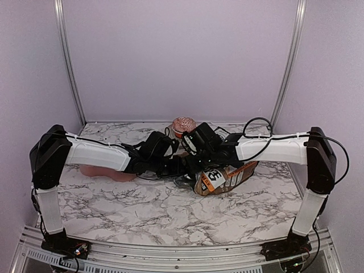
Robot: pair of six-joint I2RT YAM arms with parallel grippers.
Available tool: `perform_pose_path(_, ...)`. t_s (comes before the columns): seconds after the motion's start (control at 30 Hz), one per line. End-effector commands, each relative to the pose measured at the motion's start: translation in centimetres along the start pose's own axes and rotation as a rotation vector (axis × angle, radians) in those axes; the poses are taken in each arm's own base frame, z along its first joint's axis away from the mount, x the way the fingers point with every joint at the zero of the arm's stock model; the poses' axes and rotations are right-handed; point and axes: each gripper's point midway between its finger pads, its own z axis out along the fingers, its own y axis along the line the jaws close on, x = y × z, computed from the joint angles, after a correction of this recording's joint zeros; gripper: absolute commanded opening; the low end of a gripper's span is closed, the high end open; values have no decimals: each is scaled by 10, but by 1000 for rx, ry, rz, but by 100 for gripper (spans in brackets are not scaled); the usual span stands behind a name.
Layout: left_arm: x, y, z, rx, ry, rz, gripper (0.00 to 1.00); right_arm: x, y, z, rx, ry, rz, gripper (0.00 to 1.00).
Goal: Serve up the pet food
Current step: Collect the pet food from the pet food bag.
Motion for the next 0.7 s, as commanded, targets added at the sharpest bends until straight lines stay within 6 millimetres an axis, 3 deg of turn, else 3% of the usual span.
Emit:
perform_pose_path(0.0,-4,-6,19,60,34,-24,0,-18,-18,-14,54,-54,29,0)
perform_pose_path(0.23,-14,-15,30,124,18,-26,0,-18,-18,-15,50,-58,38,0)
perform_pose_path(0.67,-2,-1,-4,113,-31,85,0,-24,-25,-16,55,-80,51,0)
